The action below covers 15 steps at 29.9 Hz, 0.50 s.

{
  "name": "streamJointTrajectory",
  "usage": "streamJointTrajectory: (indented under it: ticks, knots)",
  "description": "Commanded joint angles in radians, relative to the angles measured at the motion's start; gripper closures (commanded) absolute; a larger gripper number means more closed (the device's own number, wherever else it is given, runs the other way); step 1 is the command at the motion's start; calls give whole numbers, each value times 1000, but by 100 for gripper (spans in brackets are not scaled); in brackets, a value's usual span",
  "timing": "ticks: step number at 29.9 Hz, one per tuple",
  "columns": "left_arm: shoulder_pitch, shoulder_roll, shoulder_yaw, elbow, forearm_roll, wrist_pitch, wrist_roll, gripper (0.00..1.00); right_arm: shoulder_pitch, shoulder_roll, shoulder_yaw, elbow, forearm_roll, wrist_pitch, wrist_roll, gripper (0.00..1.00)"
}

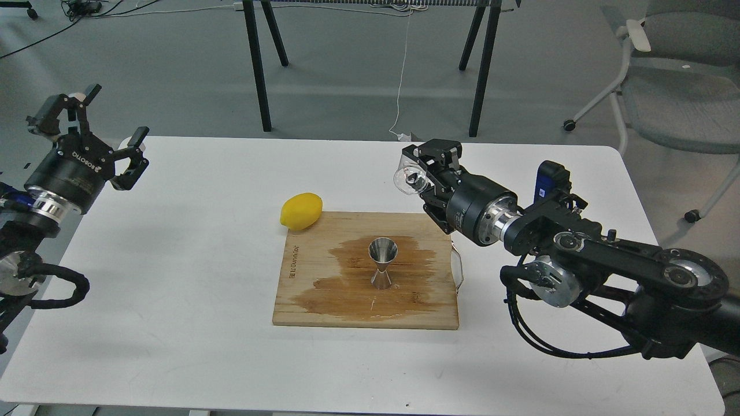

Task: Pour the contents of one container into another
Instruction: 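Move the held glass over the jigger on the board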

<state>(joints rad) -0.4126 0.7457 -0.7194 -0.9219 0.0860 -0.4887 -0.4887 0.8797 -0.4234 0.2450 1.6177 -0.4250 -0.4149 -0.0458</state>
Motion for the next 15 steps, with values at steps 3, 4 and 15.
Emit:
streamJointTrajectory:
  ticks: [3,4,15]
  knots:
    - [1,1,-2,0,0,0,0,7,41,0,-91,1,-115,1,12,56]
    - [1,1,-2,0,0,0,0,7,42,0,-105,-1,-144,1,14,56]
    - [5,1,-2,0,0,0,0,7,42,0,-171,-5,-290,-7,52,56]
